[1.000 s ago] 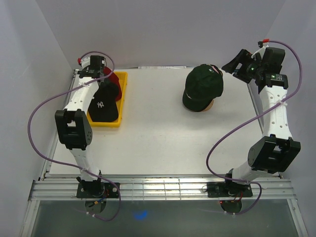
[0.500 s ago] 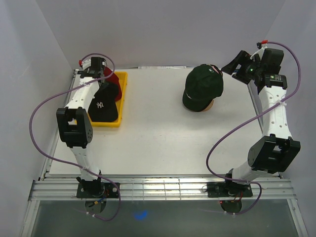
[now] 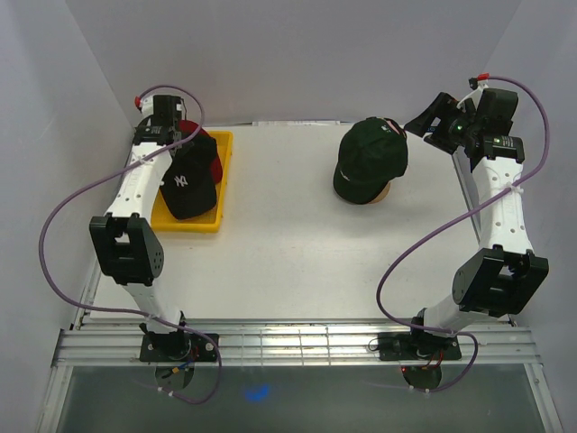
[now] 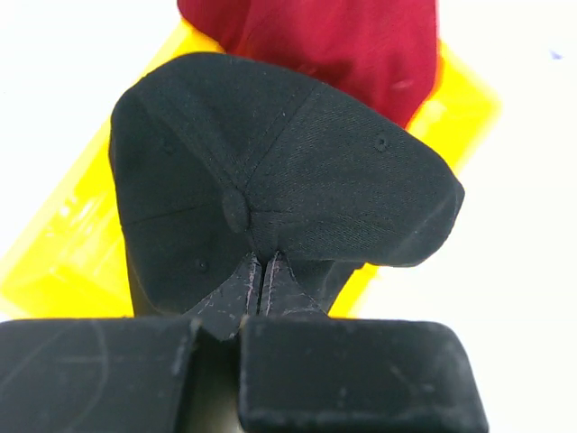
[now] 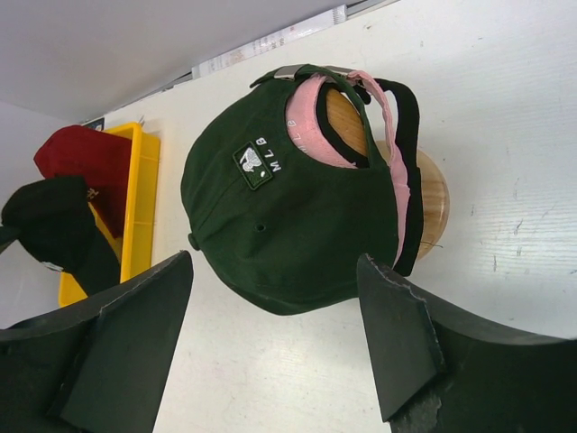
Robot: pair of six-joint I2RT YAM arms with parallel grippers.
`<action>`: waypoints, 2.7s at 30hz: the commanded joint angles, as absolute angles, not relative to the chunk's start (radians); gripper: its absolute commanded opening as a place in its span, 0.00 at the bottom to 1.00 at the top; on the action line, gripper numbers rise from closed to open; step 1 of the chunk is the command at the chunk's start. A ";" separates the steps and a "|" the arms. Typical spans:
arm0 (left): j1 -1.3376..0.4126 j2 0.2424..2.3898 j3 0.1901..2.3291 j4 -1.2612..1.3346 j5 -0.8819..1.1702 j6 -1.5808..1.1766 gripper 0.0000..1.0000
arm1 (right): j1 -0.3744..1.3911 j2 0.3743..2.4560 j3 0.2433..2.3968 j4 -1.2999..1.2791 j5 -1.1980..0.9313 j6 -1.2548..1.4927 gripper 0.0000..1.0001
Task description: Stack the hats
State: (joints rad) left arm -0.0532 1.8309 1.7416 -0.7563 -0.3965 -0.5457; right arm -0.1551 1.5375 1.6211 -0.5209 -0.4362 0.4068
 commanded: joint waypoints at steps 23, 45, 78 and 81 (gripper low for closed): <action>-0.363 1.632 1.890 -0.347 0.486 -0.374 0.00 | -0.152 1.490 1.710 -0.479 -0.567 0.446 0.79; -0.476 1.752 1.821 0.077 0.842 -0.410 0.00 | -0.072 1.374 1.447 -0.120 -0.744 0.848 0.79; -0.615 1.733 1.669 0.014 0.496 -0.273 0.00 | -0.015 1.581 1.762 -0.384 -0.494 0.614 0.18; -0.655 1.759 1.669 0.012 0.399 -0.265 0.00 | -0.015 1.652 1.863 -0.458 -0.473 0.525 0.19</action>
